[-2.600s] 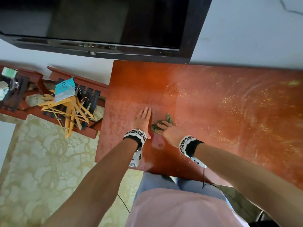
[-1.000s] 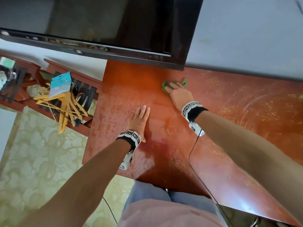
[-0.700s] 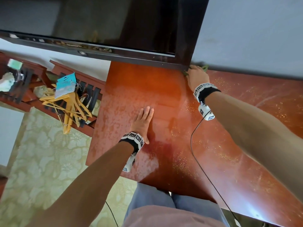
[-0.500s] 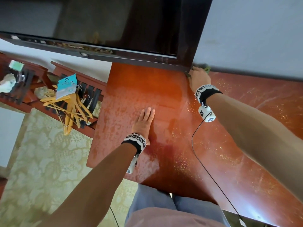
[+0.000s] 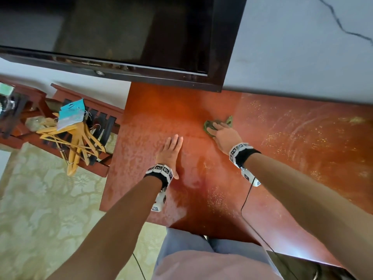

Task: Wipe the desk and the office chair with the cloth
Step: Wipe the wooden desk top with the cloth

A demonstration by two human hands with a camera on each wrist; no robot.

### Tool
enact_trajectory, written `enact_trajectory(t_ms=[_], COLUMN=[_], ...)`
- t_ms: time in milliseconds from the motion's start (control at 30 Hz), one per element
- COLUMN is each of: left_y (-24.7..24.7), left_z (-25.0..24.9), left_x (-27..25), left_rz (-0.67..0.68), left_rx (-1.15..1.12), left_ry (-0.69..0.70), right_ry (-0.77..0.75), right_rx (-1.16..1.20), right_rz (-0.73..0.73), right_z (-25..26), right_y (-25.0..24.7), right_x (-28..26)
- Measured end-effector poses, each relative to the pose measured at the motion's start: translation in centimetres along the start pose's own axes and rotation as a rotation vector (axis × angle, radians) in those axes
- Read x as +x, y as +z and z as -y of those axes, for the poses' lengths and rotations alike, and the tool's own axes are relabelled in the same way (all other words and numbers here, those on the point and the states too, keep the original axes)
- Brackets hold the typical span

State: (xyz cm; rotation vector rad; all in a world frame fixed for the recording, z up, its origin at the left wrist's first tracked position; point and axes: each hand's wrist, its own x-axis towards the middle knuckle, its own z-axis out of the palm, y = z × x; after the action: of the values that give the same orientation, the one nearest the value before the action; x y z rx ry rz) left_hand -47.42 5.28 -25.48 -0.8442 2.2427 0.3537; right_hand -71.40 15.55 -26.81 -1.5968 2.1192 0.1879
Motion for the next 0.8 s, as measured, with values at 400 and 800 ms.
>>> enact_trajectory(t_ms=[400,800], left_y=[3.5,6.3], left_z=[-1.0,-0.6], left_x=[-5.0,-6.1], left_rz=[-0.021,-0.020], left_rx=[-0.022,-0.018], left_ry=[0.052,0.029], right_ry=[-0.289,-0.014], right_rx=[-0.079,0.013], right_rz=[0.213,0.005], right_z=[5.9,0.9], right_y=[5.7,0.7], right_x=[-9.5,-1.6])
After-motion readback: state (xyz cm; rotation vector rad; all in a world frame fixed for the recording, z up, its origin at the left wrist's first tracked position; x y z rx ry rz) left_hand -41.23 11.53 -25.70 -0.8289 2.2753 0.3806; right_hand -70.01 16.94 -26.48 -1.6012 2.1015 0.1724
